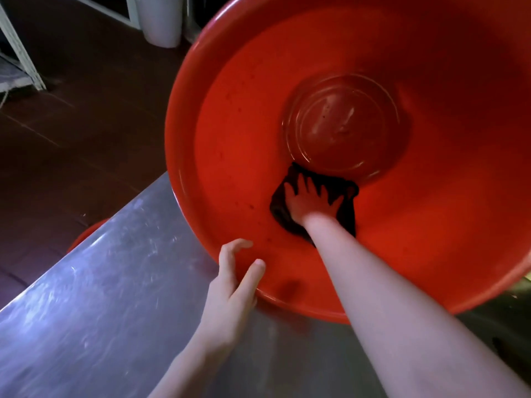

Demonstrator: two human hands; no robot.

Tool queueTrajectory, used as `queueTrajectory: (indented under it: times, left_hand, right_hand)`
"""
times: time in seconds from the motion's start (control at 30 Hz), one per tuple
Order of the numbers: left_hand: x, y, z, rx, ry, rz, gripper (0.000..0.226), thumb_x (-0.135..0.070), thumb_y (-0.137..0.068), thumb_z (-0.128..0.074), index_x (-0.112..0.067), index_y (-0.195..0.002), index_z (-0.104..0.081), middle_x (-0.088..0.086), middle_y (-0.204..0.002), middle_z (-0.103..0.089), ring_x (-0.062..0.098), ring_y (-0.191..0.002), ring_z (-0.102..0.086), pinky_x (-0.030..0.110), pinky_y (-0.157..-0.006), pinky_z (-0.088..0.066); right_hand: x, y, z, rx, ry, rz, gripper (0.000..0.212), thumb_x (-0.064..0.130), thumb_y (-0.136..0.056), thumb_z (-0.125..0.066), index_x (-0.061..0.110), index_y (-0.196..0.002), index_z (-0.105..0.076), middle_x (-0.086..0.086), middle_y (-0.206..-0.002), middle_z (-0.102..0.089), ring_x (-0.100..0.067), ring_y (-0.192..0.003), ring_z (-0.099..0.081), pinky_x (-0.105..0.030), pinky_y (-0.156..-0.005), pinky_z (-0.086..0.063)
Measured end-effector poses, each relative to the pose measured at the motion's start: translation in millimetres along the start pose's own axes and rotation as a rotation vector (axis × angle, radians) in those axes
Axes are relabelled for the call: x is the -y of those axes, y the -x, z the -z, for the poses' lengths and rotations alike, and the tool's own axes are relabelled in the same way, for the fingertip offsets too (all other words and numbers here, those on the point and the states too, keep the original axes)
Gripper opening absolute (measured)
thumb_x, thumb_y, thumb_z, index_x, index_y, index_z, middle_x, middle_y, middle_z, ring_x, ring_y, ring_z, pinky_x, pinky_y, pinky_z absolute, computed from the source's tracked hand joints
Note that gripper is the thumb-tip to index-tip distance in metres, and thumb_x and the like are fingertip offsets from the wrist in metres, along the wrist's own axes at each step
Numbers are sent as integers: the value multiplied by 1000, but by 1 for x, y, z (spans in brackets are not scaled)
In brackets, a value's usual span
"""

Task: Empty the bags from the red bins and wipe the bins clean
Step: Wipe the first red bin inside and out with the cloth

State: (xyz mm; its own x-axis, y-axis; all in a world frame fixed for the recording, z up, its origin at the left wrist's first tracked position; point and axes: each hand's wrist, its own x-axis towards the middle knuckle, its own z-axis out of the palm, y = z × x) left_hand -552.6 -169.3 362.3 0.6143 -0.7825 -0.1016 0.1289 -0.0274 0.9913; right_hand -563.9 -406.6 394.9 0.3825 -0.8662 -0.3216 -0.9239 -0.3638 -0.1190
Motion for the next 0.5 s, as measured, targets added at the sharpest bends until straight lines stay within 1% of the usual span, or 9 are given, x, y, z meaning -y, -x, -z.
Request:
queueTrajectory:
  times: [0.1,0.2,0.23,0.3,0.37,0.43,0.5]
  left_hand:
    - [4,0,-3,8,51,5,46,-63,-79,-49,-43,-119,-42,-8,-53,-46,14,-48,-41,27,-48,-40]
    - [3,5,0,-5,39,11,41,-65,-79,-49,-38,-108,-41,-1,-52,-50,17,-47,-45,32,-47,-41]
    - [1,6,2,1,63,30,41,-66,-78,-50,-35,-105,-42,0,-54,-51,18,-47,-46,34,-47,-40]
    - [-3,10,6,19,116,59,40,-65,-76,-53,-31,-95,-44,-1,-57,-49,19,-48,-44,33,-46,-37]
    - [-8,21,7,26,127,85,35,-61,-72,-53,-30,-85,-42,-7,-57,-42,16,-48,-38,29,-46,-33]
    - [-15,39,9,46,74,103,32,-57,-68,-54,-33,-85,-46,-9,-55,-39,14,-49,-38,27,-50,-33]
    - [-23,56,17,112,86,142,33,-57,-67,-58,-39,-94,-56,-5,-57,-40,15,-54,-45,29,-59,-37]
  right_hand:
    - [11,34,-10,-37,-31,110,62,57,-99,-14,34,-154,2,13,-163,3,-21,-150,0,-64,-115,4]
    - [17,96,-39,-68,4,341,66,57,-93,-13,39,-152,8,17,-161,10,-17,-150,4,-63,-114,3]
    - [17,107,-43,-58,12,362,66,60,-92,-13,41,-151,9,18,-161,10,-15,-150,5,-62,-114,4]
    - [15,101,-39,-56,-1,305,64,65,-93,-15,44,-151,6,20,-161,6,-13,-149,3,-59,-116,3]
    - [12,76,-25,-51,1,169,63,62,-97,-17,40,-153,0,18,-162,1,-15,-150,-1,-59,-117,1]
    - [6,48,-9,8,-14,29,62,60,-99,-16,35,-154,-1,14,-163,3,-20,-150,1,-61,-116,3]
    - [-2,29,-4,50,-16,-2,63,59,-99,-13,33,-155,2,11,-163,5,-23,-150,4,-63,-115,5]
